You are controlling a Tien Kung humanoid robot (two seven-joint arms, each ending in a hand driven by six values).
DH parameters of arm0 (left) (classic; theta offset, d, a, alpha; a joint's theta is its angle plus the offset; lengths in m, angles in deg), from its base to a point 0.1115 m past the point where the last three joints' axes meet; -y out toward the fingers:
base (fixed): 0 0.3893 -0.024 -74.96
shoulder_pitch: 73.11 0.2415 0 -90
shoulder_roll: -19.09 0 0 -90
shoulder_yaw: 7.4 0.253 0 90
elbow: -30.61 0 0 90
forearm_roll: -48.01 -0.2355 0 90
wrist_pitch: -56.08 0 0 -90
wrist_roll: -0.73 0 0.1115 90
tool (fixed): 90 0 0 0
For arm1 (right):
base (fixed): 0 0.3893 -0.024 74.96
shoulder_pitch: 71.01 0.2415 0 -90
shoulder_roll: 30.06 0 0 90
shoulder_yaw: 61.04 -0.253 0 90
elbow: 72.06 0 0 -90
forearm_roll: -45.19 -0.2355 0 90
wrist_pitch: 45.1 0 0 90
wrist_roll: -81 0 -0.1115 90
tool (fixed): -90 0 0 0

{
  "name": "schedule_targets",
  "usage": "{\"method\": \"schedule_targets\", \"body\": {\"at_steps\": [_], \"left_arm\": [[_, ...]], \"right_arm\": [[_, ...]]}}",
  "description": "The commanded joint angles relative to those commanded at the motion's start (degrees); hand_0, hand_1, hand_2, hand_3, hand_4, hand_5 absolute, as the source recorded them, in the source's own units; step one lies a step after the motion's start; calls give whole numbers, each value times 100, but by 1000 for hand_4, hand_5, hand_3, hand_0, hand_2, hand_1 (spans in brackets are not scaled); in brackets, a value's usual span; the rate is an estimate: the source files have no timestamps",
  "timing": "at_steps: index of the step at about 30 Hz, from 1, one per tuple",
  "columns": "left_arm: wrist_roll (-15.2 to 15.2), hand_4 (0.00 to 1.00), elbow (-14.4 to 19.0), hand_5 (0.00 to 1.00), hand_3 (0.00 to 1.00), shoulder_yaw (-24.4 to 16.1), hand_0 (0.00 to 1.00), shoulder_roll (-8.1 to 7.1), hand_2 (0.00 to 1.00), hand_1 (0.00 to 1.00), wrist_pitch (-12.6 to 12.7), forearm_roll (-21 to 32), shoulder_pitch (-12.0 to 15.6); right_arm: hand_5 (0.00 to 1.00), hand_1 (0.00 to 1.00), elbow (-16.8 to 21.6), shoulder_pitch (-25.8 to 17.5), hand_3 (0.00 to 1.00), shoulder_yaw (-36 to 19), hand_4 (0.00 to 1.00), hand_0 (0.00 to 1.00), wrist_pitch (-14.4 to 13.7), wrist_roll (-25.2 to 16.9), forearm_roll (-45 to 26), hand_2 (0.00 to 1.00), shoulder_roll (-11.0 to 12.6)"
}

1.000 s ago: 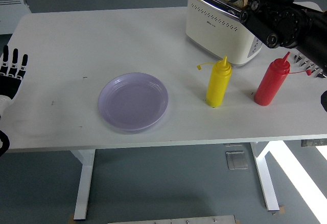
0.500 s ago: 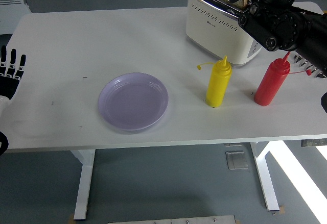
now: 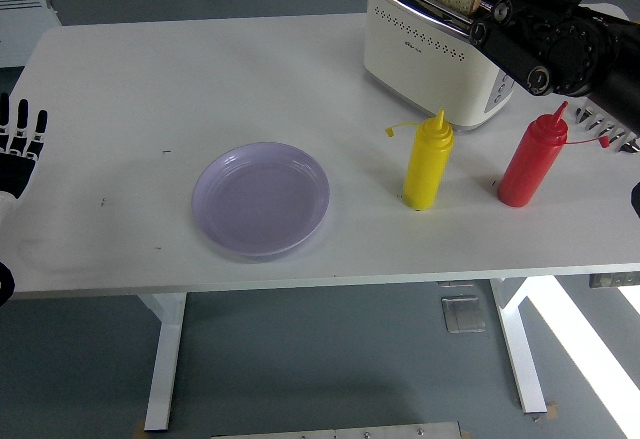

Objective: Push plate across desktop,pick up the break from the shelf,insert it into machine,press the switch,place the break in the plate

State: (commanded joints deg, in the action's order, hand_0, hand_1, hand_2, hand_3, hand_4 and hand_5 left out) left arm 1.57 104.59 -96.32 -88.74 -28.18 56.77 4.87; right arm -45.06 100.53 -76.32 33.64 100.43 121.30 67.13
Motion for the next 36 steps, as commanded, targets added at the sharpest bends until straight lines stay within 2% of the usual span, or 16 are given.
{"method": "schedule_targets", "body": {"at_steps": [10,14,21,27,32,36], "left_arm": [[0,696,0,822,656,-37,753,15,642,684,0,-6,50],[2,696,1,822,657,-48,753,24,642,684,0,-8,69],[5,696,6,821,658,-70,753,36,642,683,-2,-7,87],[8,696,5,822,658,-119,753,49,643,682,-5,-9,103],[10,696,6,821,658,-177,753,61,642,682,-6,-4,128],[13,696,9,822,658,-193,752,68,642,682,-7,-3,135]], "right_arm": [[2,524,787,-185,402,-1042,207,483,-324,25,995,424,448],[2,523,1272,-328,401,-1529,207,481,-406,35,1350,425,665],[2,520,2053,-520,399,-2059,216,478,-481,79,1709,426,951],[2,516,2850,-734,398,-2126,214,468,-424,342,1472,426,1328],[2,514,3766,-931,399,-2028,216,465,-290,754,804,427,1743],[2,509,4472,-981,399,-2003,215,464,-149,1057,253,428,1957]]}}
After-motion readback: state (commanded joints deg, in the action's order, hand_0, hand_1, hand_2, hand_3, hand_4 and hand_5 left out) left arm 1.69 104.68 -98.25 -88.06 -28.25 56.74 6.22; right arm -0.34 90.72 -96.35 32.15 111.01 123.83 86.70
